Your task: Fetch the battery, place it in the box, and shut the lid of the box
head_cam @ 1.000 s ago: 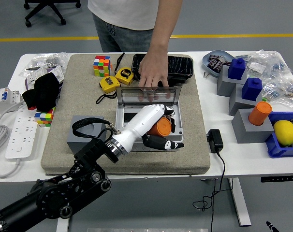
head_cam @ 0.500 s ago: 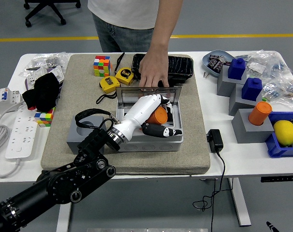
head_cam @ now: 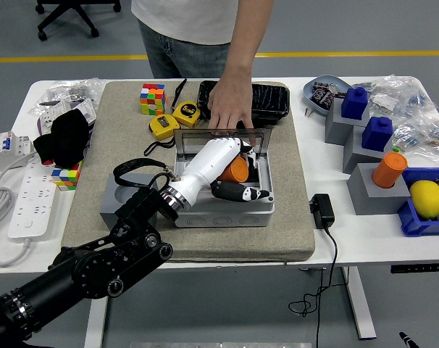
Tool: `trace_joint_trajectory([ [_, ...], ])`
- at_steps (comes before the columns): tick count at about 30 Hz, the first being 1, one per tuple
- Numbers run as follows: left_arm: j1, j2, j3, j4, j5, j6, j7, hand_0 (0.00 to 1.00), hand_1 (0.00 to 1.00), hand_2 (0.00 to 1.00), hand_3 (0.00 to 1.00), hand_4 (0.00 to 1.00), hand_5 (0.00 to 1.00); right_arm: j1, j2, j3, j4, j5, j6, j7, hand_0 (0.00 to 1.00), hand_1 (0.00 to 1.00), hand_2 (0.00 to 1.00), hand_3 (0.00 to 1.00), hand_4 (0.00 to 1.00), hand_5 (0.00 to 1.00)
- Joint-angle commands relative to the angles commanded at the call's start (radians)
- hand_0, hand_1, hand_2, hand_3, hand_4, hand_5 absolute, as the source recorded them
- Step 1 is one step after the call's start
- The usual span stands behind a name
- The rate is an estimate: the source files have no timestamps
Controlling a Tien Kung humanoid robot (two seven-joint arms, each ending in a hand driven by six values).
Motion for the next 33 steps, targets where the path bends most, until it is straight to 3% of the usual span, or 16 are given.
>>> trace_joint_trajectory([
  [17,0.003,0.011,-0.009,-0.007,0.026,-0.021,-0.016,0.103,0.039,0.054,0.047,0.980,0.321,0.002,-0.001,-0.008,0.000,0.009,0.000,0.001,0.812,0.760,0.767,0.798,0.998,0.998],
  [18,0.004,0.012,-0.010,-0.008,0.027,-0.025,-0.016,0.167,0.092,0.117,0.108,0.991,0.340,0.002,-0.001,-0.009,0.000,0.009,0.000,0.001,0.813,0.761,0.766,0.798,0.998,0.998],
  [23,0.005,0.014,-0.014,-0.009,0.034,-0.050,-0.012,0.167,0.092,0.117,0.108,0.991,0.340,0.001,-0.001,-0.010,0.000,0.010,0.000,0.000,0.813,0.761,0.766,0.798,0.998,0.998],
  [24,0.006,0.014,-0.015,-0.009,0.035,-0.054,-0.011,0.234,0.184,0.195,0.190,0.994,0.356,0.001,-0.002,-0.010,0.000,0.010,0.000,0.000,0.812,0.760,0.766,0.798,0.998,0.998],
  [33,0.004,0.015,-0.020,-0.006,0.053,-0.067,-0.005,0.249,0.218,0.236,0.234,0.995,0.358,0.000,-0.002,-0.011,0.000,0.011,0.000,0.000,0.812,0.761,0.767,0.798,0.998,0.998],
])
